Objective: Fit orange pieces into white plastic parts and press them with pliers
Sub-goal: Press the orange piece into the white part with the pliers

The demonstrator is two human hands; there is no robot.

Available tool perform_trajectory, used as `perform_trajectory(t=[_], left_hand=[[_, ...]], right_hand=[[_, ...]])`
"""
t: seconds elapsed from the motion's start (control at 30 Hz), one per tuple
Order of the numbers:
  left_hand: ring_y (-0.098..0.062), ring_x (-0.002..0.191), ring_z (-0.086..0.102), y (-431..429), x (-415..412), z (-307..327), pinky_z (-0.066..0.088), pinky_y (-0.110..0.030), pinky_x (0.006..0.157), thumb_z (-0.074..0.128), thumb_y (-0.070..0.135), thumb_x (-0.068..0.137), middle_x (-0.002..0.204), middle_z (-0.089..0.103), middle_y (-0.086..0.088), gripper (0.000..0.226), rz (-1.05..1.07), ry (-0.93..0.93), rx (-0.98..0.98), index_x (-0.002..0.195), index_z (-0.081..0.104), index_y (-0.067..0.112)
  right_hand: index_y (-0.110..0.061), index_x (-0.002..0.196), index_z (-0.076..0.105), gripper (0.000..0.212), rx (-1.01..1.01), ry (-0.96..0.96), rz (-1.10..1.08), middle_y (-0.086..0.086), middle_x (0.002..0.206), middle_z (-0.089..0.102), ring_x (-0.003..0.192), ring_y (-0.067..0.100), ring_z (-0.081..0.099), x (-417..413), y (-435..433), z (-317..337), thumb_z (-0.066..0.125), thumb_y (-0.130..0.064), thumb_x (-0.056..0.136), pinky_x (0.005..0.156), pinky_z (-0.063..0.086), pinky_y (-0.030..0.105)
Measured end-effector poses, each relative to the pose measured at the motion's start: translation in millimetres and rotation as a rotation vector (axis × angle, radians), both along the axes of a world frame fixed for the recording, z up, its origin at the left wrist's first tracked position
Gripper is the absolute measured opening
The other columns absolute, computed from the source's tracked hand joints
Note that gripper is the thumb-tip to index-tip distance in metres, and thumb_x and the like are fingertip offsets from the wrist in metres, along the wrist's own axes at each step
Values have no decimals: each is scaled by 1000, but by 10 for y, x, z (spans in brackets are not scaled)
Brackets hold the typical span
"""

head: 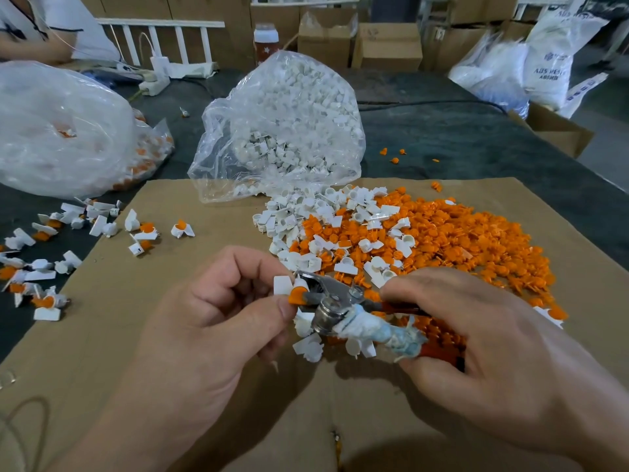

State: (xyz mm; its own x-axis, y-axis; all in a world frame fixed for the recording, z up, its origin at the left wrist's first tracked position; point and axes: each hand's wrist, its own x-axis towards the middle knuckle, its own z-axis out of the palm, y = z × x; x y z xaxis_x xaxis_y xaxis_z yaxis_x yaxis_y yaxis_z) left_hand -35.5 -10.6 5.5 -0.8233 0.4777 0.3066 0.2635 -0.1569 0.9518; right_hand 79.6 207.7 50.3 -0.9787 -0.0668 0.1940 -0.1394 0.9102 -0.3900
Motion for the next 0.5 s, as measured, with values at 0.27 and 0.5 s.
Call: perform_trajectory(t=[0.27, 0.5], left_hand=[[-11, 53, 59, -6, -52, -43, 47, -22, 47, 85, 52, 67, 67, 63, -1, 36, -30, 1, 19, 88, 72, 26], [-11, 53, 57, 8, 8, 4, 48, -21, 47, 74, 31, 73, 65, 62, 1, 13, -47, 1, -5, 85, 72, 25]], right_hand=[[-47, 119, 47, 43, 9, 1, 11, -31, 111, 51, 107, -4, 51, -2, 3, -1, 52, -46, 76, 78, 42, 17], [-44, 103, 56, 34, 67, -27, -33, -24, 88, 52, 85, 0, 51, 1, -19, -5, 46, -52, 71, 64, 37, 16]])
